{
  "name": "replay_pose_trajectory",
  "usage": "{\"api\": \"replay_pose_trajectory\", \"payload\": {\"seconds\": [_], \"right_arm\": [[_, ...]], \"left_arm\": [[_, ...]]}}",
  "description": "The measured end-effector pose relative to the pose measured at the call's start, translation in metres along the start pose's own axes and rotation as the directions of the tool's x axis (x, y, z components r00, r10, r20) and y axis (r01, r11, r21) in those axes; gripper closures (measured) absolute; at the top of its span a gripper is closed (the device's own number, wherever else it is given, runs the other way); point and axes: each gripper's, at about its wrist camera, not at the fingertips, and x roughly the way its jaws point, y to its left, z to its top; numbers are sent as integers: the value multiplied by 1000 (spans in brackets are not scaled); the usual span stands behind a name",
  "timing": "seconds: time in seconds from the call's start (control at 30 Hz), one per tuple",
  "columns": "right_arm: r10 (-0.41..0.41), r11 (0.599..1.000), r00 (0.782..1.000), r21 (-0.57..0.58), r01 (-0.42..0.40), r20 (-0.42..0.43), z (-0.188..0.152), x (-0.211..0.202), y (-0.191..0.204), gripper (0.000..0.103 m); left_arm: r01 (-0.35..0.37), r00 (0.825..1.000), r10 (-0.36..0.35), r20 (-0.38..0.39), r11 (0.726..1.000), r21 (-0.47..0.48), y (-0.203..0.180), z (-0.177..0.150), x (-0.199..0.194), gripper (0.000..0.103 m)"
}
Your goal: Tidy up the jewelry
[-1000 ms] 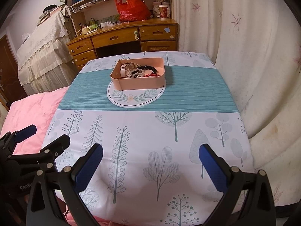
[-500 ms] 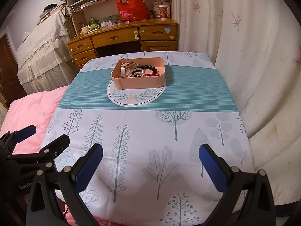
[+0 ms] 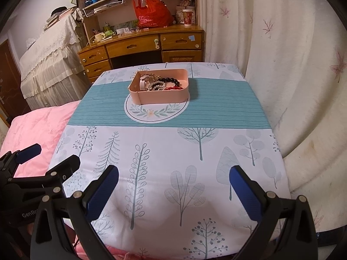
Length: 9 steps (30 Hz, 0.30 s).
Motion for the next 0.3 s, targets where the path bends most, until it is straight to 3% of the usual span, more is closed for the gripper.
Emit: {"api": "replay_pose_trajectory", "payload": {"seconds": [0.3], "right_arm": [[6,1000,1000,0,-6,19,-2,-9,-2,1]], "left_arm": [[-14,1000,14,19,1000,5,-2,-2,-10,1]]}}
